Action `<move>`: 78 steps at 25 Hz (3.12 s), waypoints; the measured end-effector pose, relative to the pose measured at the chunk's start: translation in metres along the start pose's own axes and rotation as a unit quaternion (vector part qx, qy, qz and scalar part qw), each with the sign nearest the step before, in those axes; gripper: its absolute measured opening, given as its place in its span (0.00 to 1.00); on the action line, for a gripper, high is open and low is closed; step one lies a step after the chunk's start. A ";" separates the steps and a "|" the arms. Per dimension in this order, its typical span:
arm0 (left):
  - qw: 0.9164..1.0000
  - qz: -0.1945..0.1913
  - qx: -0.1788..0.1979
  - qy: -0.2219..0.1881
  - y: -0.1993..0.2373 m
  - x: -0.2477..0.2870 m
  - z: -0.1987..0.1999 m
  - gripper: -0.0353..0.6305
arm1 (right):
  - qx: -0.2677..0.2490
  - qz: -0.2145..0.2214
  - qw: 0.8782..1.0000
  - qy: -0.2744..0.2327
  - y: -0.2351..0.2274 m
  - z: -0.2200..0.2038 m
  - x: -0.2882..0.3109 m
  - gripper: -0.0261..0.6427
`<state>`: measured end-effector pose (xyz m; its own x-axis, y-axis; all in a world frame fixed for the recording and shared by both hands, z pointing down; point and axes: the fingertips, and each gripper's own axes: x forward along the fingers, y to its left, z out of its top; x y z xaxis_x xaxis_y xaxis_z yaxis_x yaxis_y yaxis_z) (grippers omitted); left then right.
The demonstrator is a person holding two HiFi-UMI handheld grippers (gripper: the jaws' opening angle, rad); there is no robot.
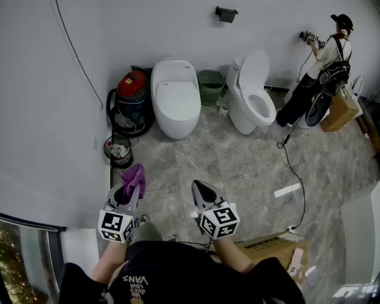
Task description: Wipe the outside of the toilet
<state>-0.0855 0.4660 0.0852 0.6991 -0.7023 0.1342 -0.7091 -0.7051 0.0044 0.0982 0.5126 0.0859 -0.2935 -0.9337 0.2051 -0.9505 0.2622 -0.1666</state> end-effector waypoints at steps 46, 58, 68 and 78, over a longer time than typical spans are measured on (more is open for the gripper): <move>0.999 -0.023 -0.039 0.009 0.307 0.243 0.011 0.15 | 0.063 -0.033 0.997 -0.020 -0.100 0.101 0.370 0.04; 0.999 -0.002 -0.037 0.028 0.321 0.350 -0.025 0.15 | 0.049 0.025 0.998 0.017 -0.171 0.091 0.446 0.04; 0.995 -0.046 -0.058 0.068 0.338 0.425 -0.154 0.15 | 0.059 0.037 0.997 0.022 -0.192 0.004 0.508 0.04; 0.994 -0.085 -0.043 0.059 0.335 0.498 -0.293 0.15 | 0.032 0.035 0.999 0.025 -0.228 -0.110 0.569 0.04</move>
<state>-0.0022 -0.0913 0.4442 0.7981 -0.5530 0.2392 -0.5896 -0.7985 0.1214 0.1373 -0.0516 0.3465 -0.3646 -0.8999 0.2394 -0.9198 0.3079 -0.2434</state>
